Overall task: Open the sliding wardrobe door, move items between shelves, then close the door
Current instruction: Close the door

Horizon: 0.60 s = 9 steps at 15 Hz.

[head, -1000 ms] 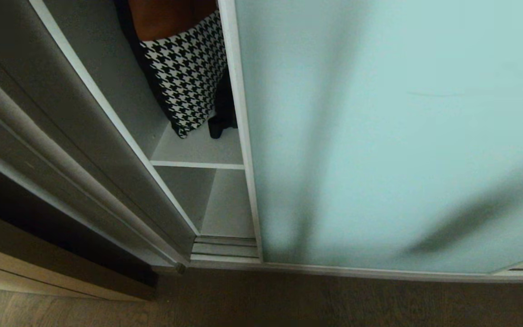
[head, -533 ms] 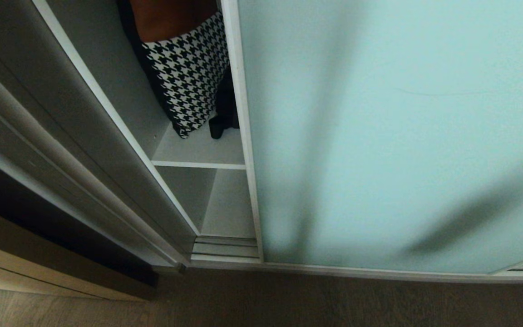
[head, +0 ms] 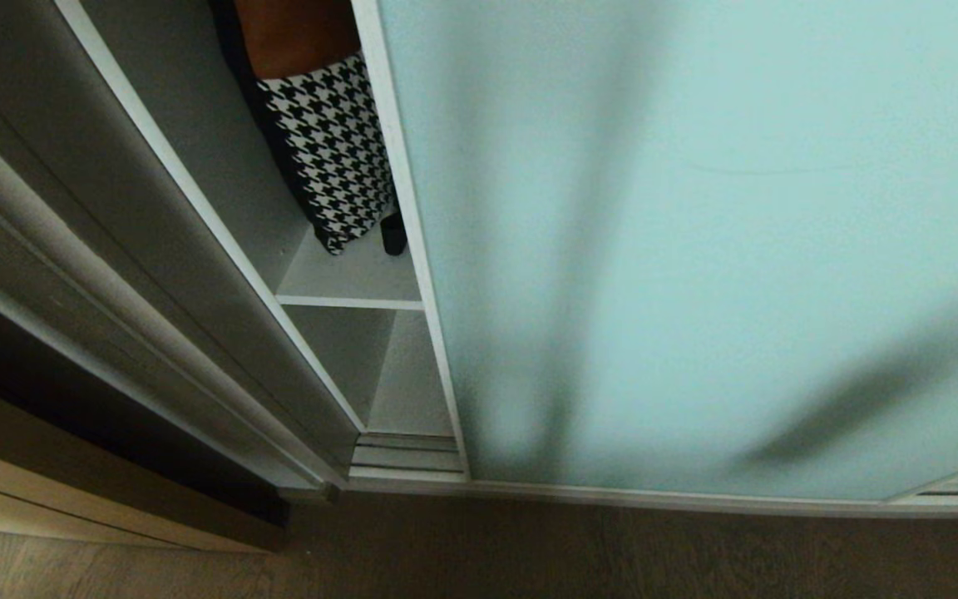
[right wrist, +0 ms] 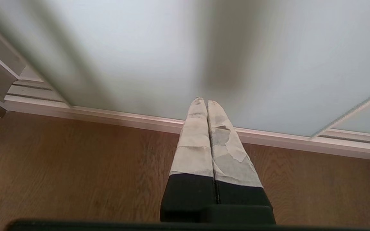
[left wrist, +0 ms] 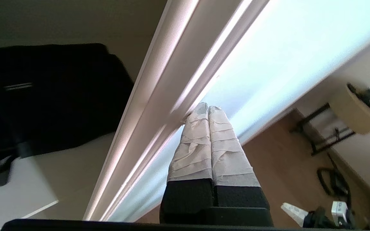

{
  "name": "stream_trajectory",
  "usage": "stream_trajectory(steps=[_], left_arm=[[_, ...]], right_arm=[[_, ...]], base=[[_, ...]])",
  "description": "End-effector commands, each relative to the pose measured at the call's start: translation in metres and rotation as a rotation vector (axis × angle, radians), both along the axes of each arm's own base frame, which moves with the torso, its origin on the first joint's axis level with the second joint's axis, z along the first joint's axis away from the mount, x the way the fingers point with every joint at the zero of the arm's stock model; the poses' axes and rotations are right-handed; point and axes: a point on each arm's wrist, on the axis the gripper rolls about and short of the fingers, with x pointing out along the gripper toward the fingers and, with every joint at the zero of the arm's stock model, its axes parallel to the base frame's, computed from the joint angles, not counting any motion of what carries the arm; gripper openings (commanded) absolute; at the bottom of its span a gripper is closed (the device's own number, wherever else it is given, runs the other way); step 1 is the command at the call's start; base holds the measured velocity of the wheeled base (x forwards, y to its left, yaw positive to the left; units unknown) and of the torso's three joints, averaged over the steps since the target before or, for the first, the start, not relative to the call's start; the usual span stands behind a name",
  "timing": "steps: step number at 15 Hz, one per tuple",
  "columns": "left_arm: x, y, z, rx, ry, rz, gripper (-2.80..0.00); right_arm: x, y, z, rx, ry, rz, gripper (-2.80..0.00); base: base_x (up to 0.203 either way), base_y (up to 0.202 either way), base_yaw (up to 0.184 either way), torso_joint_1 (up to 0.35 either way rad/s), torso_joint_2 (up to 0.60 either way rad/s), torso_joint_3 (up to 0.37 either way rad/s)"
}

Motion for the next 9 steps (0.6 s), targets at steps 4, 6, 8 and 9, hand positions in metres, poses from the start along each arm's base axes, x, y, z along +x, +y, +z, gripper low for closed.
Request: stream_trajectory(steps=[4,6,8,9], left_arm=[[-0.030,0.030,0.012,-0.048,-0.057,0.018,-2.80],[-0.034,0.034,0.012,-0.059,-0.056,0.051,-2.80],[-0.038,0.038,0.012,-0.055,-0.051,0.058,-2.80],[-0.040,0.040,0.013,-0.060,-0.054,0.065,-2.80]], right_arm=[[0.000,0.000,0.000,0.000,-0.001,0.000,-2.80],[0.000,0.000,0.000,0.000,-0.001,0.000,-2.80],[0.000,0.000,0.000,0.000,-0.001,0.000,-2.80],[0.000,0.000,0.000,0.000,-0.001,0.000,-2.80]], base=[[0.000,0.000,0.000,0.000,0.00,0.000],[0.000,0.000,0.000,0.000,0.00,0.000],[0.000,0.000,0.000,0.000,0.00,0.000],[0.000,0.000,0.000,0.000,0.00,0.000]])
